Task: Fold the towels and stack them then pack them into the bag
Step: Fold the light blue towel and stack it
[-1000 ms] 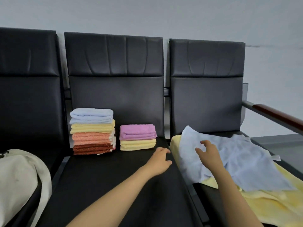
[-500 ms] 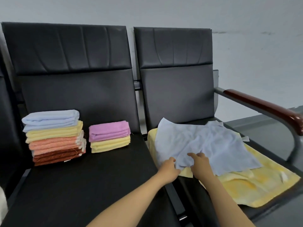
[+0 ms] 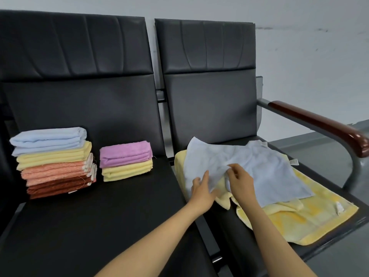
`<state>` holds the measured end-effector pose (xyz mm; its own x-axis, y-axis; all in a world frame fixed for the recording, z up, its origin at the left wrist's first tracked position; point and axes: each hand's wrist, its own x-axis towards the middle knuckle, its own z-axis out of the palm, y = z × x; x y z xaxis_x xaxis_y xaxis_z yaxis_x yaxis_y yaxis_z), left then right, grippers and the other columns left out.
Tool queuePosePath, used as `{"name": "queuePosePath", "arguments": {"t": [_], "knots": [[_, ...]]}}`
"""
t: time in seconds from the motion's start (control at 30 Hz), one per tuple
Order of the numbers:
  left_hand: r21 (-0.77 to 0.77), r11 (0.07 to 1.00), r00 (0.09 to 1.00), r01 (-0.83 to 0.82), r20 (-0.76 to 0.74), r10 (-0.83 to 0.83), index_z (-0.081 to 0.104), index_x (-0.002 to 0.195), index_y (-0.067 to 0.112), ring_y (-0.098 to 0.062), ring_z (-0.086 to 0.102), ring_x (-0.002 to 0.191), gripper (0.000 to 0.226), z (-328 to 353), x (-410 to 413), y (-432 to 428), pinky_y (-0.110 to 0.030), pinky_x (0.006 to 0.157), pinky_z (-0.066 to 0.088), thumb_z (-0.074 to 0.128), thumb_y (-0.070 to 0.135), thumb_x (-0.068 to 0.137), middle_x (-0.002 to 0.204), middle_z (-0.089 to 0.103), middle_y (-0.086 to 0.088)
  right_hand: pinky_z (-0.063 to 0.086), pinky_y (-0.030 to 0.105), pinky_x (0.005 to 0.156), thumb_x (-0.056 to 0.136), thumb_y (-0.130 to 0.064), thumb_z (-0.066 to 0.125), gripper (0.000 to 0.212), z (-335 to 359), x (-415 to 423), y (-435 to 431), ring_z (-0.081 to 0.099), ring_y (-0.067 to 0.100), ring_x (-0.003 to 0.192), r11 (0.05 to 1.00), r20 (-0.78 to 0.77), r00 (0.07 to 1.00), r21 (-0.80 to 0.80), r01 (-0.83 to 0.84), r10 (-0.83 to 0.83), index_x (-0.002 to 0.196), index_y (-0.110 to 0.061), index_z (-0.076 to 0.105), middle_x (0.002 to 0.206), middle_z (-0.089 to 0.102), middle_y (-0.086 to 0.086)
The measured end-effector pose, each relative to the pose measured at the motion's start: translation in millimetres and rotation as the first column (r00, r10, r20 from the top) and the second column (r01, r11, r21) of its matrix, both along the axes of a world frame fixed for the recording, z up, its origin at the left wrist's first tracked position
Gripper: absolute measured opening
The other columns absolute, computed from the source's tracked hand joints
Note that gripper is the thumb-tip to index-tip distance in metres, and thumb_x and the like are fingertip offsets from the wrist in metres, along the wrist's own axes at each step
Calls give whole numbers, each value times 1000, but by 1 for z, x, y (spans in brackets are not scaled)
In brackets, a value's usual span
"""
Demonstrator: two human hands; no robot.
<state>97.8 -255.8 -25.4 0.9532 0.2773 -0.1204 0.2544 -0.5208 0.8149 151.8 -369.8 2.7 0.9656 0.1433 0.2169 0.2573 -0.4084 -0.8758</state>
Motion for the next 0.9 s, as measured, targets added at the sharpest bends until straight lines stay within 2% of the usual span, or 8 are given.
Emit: {"name": "queuePosePath", "arguments": {"t": [0.1, 0.23, 0.37, 0.43, 0.5, 0.63, 0.77, 0.9], "knots": [[-125, 991, 984, -39, 168, 60, 25, 148, 35, -21, 30, 139, 54, 28, 3, -7, -30, 107, 32, 47, 33, 99, 154, 8, 2, 54, 29, 79, 95, -10, 50, 16, 28, -16, 1, 66, 8, 83, 950, 22, 992, 287, -124, 123, 97, -12, 66, 88, 69, 1], [-437, 899, 968, -19, 216, 125, 54, 114, 25, -26, 60, 111, 20, 54, 10, -2, -45, 94, 52, 39, 26, 101, 121, 61, -4, 53, 26, 84, 90, 1, 48, 23, 45, -26, 0, 65, 12, 93, 870, 84, 981, 455, -192, 173, 99, -8, 67, 96, 70, 2], [-710, 703, 948, 44, 252, 195, 55, 124, 22, -22, 62, 112, 25, 68, 5, 3, -43, 98, 51, 44, 30, 102, 120, 65, -5, 36, 28, 98, 85, 0, 52, 57, 20, -5, -7, 46, 20, 120, 996, 65, 997, -89, -32, 38, 137, -19, 45, 131, 49, 6], [-736, 671, 942, 88, 281, 185, 51, 131, 15, -23, 60, 116, 34, 72, 4, 4, -44, 98, 51, 45, 30, 101, 125, 62, -8, 31, 36, 102, 85, -7, 56, 61, -1, 4, -9, 32, 33, 129, 897, -38, 999, -441, -36, 21, 142, -18, 38, 140, 37, 13], [-732, 675, 936, 85, 291, 198, 49, 132, 14, -21, 61, 114, 34, 70, 4, 4, -39, 91, 55, 45, 28, 102, 125, 62, -6, 35, 39, 94, 88, -10, 52, 44, -10, 7, -13, 35, 38, 122, 839, -39, 997, -543, 32, -63, 131, -12, 48, 134, 41, 17], [-754, 657, 948, 4, 212, 236, 45, 133, 11, -15, 62, 104, 33, 62, 1, 6, -27, 81, 57, 47, 12, 100, 122, 61, -6, 38, 32, 75, 84, 6, 40, 36, 11, 2, -21, 51, 30, 89, 964, 64, 982, -191, 185, -175, 117, 0, 53, 113, 52, 16], [-591, 804, 993, 68, 119, 4, 40, 128, 21, -11, 58, 99, 52, 53, -6, -1, -23, 84, 50, 59, -4, 87, 113, 60, 1, 44, 9, 70, 70, -8, 41, 42, 43, -26, -11, 58, -2, 86, 969, 170, 981, 212, -130, 95, 109, -13, 55, 97, 60, -6], [-743, 670, 971, 6, 165, 175, 57, 102, 16, -12, 62, 81, 11, 62, -6, -3, -20, 69, 54, 48, 9, 100, 93, 65, -5, 51, 17, 79, 70, -22, 53, 50, 47, -31, -3, 61, 2, 95, 914, 177, 947, 265, -307, 267, 120, -21, 51, 107, 61, -8]]}}
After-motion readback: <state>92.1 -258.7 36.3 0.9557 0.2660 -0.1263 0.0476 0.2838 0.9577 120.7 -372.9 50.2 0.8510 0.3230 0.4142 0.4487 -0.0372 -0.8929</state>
